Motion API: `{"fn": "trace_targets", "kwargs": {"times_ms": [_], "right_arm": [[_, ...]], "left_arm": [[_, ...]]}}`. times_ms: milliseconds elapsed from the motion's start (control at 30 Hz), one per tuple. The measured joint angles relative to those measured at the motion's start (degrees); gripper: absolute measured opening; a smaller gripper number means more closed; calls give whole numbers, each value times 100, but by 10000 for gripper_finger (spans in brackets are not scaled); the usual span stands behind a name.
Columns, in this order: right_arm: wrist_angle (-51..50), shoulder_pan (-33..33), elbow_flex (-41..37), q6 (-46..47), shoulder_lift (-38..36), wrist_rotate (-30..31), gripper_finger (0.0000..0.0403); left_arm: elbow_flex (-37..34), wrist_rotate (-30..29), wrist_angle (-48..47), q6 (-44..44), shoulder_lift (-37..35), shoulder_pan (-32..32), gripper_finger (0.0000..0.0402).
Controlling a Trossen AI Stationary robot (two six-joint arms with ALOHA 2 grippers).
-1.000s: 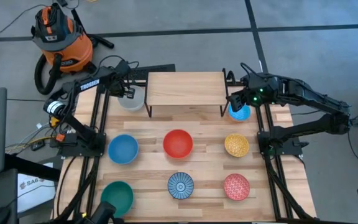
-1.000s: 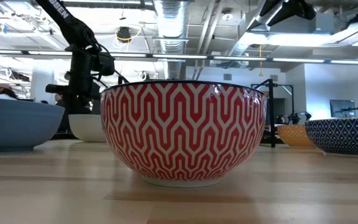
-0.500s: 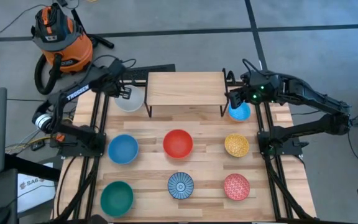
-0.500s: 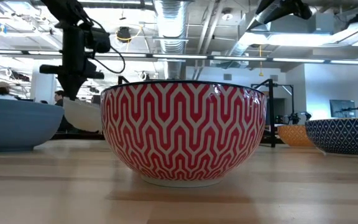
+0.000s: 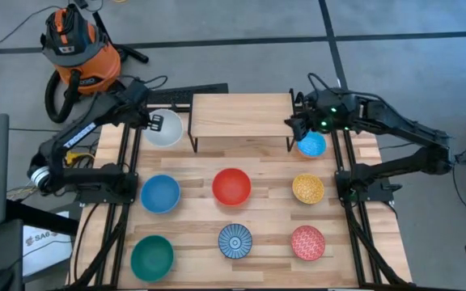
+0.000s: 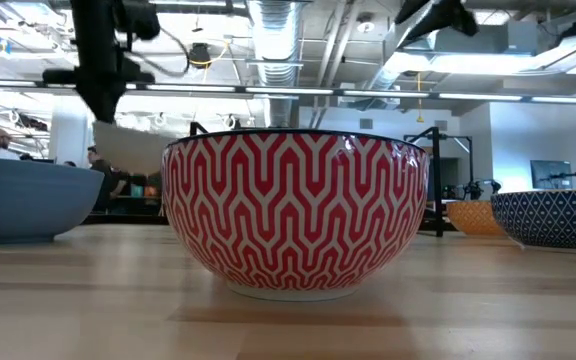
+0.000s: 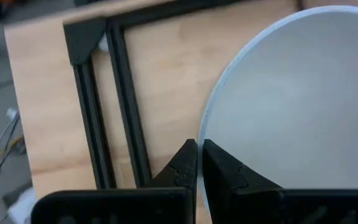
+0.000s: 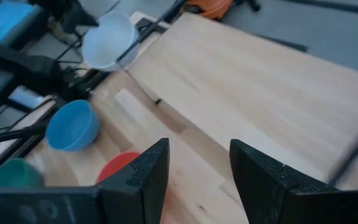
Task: Place and stack bowls onto a shelf
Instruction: Put the white bowl on the shelf
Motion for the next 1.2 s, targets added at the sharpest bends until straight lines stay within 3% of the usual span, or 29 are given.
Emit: {"fn": "trace_targets", "kwargs": {"times_ms": [233, 367, 533, 667, 900, 1200], "right_arm": [[895, -175, 0, -155, 652, -802, 195], [1146, -234, 165, -312, 965, -928, 195], [1142, -246, 708, -975, 1322, -926, 195], [1146, -193, 1197, -2065, 1545, -923, 195], [1160, -15, 1884, -3603, 1873, -768, 195], [1227, -120, 2269, -2815, 2148, 208, 195]], "left_arm": [[1027, -159, -109, 87, -206, -574, 0], [1748, -527, -120, 288, -127, -1018, 0], [2413, -715, -116, 595, 105, -1391, 0], [2844, -666, -100, 789, 392, -1545, 0], [3579, -291, -79, 1002, 1188, -1769, 0], [4259, -476, 504, 1013, 2134, -2067, 0]]}}
